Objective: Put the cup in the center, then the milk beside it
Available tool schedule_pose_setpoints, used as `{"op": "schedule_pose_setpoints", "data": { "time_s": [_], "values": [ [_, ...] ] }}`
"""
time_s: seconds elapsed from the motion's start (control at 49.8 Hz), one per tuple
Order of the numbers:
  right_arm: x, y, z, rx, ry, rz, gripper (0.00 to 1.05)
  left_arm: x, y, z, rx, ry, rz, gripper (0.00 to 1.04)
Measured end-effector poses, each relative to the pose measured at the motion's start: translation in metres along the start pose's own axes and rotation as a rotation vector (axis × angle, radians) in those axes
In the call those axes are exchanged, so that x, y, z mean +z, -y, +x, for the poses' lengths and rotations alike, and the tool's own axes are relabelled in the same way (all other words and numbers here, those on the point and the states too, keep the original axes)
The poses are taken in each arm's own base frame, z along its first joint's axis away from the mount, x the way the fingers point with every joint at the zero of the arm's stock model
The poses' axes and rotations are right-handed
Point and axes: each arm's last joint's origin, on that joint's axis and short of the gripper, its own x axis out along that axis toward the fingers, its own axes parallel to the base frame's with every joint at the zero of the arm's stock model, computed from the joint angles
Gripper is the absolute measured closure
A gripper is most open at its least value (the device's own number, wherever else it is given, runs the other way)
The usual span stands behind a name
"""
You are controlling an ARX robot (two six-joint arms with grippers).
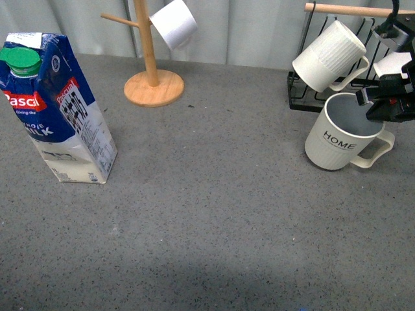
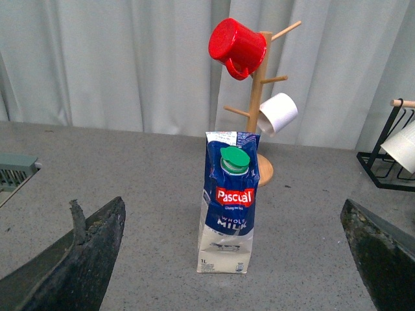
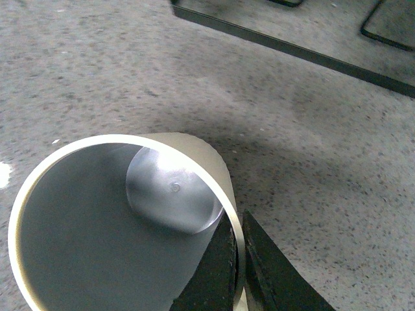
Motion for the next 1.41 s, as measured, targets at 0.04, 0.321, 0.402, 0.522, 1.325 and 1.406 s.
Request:
{"op": "schedule_pose_setpoints", "data": {
  "time_s": [0.04,0.321,0.402,0.522,1.325,1.406],
  "values": [
    [0.002,-0.004,-0.003,0.025,0.006,-0.026,1.03,0.000,0.000,0.000,0.000,0.000,0.000,0.06],
    [0.022,-0.045,-0.014,0.153,0.018,-0.252,1.03,0.000,0.000,0.000,0.000,0.000,0.000,0.06],
    [0.027,-0.061,-0.012,0.196,0.009,-0.312,1.03,0.000,0.000,0.000,0.000,0.000,0.000,0.06],
    [0.034,-0.084,-0.005,0.248,-0.005,-0.373,1.03,0.000,0.000,0.000,0.000,0.000,0.000,0.06],
    [0.035,-0.140,0.034,0.240,-0.109,-0.466,1.03,0.000,0.000,0.000,0.000,0.000,0.000,0.06],
    [0.037,-0.140,0.034,0.239,-0.106,-0.467,1.02,0.000,0.000,0.000,0.000,0.000,0.000,0.06]
  ]
}}
